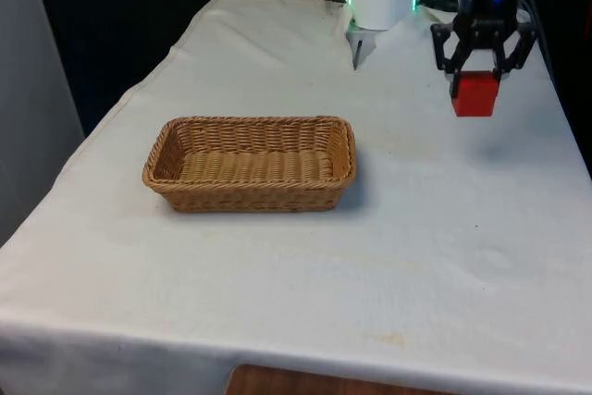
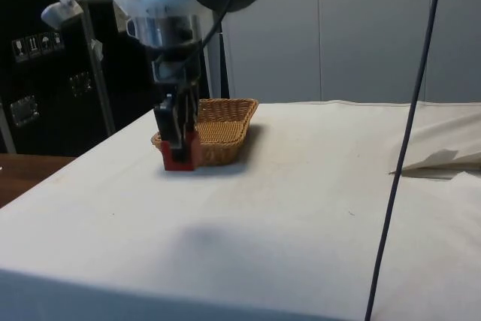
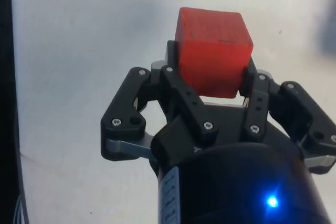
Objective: Pick up the cube and place it into the basket.
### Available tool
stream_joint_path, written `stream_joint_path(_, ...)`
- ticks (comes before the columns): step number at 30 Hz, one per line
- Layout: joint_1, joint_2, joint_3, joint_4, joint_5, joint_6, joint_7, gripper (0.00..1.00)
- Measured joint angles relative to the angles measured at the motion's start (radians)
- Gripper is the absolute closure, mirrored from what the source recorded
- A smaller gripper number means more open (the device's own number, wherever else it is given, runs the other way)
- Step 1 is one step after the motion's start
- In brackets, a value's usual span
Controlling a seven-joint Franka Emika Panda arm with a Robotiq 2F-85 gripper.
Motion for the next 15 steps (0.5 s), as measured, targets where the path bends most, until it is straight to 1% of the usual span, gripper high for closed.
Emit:
stream_joint_path(5, -0.002, -0.034, -0.015, 0.014, 0.0, -0.038, -0.01, 0.98)
stream_joint_path(11, -0.004, -0.05, -0.032, 0.029, 0.0, -0.062, -0.023, 0.98)
stream_joint_path(12, -0.005, -0.051, -0.042, 0.034, 0.0, -0.066, -0.031, 0.98)
stream_joint_path(14, -0.007, -0.051, -0.052, 0.04, 0.001, -0.07, -0.04, 0.98)
stream_joint_path(15, -0.007, -0.051, -0.052, 0.04, 0.001, -0.07, -0.04, 0.98)
